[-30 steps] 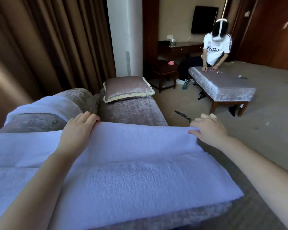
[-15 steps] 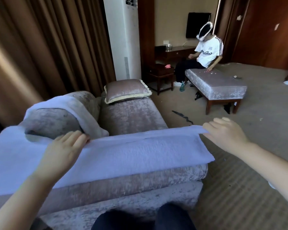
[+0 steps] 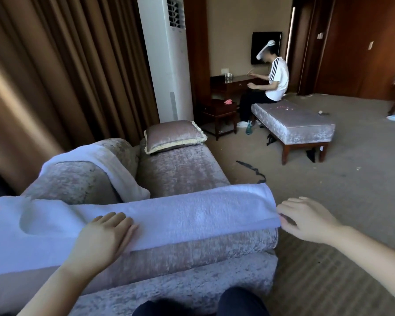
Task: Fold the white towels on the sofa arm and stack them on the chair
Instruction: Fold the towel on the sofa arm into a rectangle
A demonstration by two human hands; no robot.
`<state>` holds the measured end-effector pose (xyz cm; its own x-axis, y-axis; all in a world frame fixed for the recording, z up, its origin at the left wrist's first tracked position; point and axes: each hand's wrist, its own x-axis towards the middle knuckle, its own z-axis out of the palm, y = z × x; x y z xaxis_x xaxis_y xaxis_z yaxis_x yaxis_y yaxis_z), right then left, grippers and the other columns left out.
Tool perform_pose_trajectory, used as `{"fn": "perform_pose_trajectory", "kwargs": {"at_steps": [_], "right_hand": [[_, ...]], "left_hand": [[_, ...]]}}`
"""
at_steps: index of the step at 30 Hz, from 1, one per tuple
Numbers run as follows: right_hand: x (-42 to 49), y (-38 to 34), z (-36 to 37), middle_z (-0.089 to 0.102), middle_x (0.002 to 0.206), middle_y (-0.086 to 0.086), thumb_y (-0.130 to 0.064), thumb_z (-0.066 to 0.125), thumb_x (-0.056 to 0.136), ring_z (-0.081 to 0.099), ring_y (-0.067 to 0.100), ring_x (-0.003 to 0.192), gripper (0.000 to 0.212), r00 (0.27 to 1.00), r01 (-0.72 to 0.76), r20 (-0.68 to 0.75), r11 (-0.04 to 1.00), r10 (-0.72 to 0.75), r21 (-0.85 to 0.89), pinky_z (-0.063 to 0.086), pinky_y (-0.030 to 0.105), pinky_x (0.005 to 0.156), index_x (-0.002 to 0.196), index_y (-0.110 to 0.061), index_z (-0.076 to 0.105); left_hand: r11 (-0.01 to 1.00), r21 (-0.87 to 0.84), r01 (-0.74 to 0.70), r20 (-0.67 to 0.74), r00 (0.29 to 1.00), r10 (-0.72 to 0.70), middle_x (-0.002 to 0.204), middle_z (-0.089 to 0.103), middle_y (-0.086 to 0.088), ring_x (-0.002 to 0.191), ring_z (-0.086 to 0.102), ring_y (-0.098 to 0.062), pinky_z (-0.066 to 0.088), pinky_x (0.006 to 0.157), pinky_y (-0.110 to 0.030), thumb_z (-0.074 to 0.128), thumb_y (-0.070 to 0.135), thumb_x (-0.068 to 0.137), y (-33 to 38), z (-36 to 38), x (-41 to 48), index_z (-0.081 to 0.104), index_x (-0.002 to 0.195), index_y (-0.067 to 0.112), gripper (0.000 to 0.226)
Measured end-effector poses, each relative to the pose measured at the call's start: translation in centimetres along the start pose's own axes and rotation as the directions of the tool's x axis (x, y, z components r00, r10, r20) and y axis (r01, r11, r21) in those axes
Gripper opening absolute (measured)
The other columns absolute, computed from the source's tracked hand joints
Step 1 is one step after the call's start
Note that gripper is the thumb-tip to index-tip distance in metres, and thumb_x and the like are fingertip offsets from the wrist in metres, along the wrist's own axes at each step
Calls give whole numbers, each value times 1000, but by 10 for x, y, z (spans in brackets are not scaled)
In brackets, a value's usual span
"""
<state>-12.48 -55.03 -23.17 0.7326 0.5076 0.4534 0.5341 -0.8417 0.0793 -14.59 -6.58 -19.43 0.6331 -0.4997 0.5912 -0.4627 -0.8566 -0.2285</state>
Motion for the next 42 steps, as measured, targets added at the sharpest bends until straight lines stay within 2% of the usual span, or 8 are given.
{"fn": "perform_pose_trajectory", "kwargs": {"at_steps": [4, 10, 17, 21, 25, 31, 36, 42], "right_hand": [[44, 32, 4, 55, 99, -18, -14, 43, 93, 58, 14, 86, 29, 925, -372, 14, 897, 379, 238, 53, 43, 70, 106, -38, 54], [92, 4, 2, 50, 140, -5, -27, 39, 104, 45, 11, 127, 36, 908, -404, 269, 844, 322, 352, 34, 21, 99, 135, -17, 54], [67, 12, 50, 35, 154, -8, -56, 19, 97, 33, 13, 139, 59, 811, -542, 469, 752, 351, 376, 25, 29, 113, 148, -30, 33], [80, 18, 53, 27, 158, -5, -44, 18, 104, 24, 14, 144, 52, 744, -610, 504, 753, 438, 246, 19, 38, 118, 151, -24, 30], [105, -16, 30, 37, 152, -6, -33, 30, 105, 33, 12, 139, 44, 873, -471, 246, 856, 420, 212, 27, 35, 112, 146, -19, 40], [161, -123, 39, 61, 124, -7, -31, 44, 101, 54, 16, 116, 30, 995, -99, 40, 938, 91, 332, 39, 33, 97, 123, -19, 62], [219, -245, 53, 67, 93, -9, -35, 43, 89, 63, 18, 86, 30, 986, 160, -118, 899, -122, 408, 48, 32, 75, 91, -20, 68], [265, -368, 59, 65, 83, -9, -47, 51, 78, 64, 16, 77, 32, 955, 294, -159, 870, -251, 396, 54, 30, 69, 86, -23, 70]], "left_hand": [[995, -102, 22, -35, 999, -25, 74, 58, -4, 66, 57, -26, 47, 49, -34, 39, 30, 96, 44, 9, 71, 64, 81, 9, 36], [962, -271, -41, 317, 940, 129, 123, 64, -4, 103, 63, -29, 51, 84, -42, 29, 49, 94, 107, 64, 126, 65, 121, 19, 55], [993, -116, -25, 529, 845, 83, 163, 5, -2, 150, 8, -27, 3, 122, -47, -11, 60, 88, 138, 88, 115, -2, 156, 28, 75], [991, -134, -28, 487, 869, 90, 160, 23, -4, 147, 24, -27, 15, 119, -48, -4, 58, 96, 140, 83, 113, 17, 156, 24, 72], [919, -394, 34, 214, 975, 55, 128, 63, 0, 113, 60, -21, 45, 101, -40, 33, 38, 100, 110, 69, 108, 61, 125, 17, 43], [969, -81, 235, 29, 972, -233, 97, 67, 0, 81, 62, -26, 51, 65, -37, 42, 24, 91, -23, 3, 38, 68, 99, 14, 30], [743, 164, 649, 4, 752, -659, 97, 66, -11, 84, 61, -37, 52, 65, -45, 61, 14, 87, -123, -53, -71, 65, 101, 7, 16], [393, -21, 919, 114, 393, -912, 97, 61, 5, 85, 57, -17, 37, 64, -31, 47, 38, 98, -160, -69, -110, 55, 99, 20, 20]]}}
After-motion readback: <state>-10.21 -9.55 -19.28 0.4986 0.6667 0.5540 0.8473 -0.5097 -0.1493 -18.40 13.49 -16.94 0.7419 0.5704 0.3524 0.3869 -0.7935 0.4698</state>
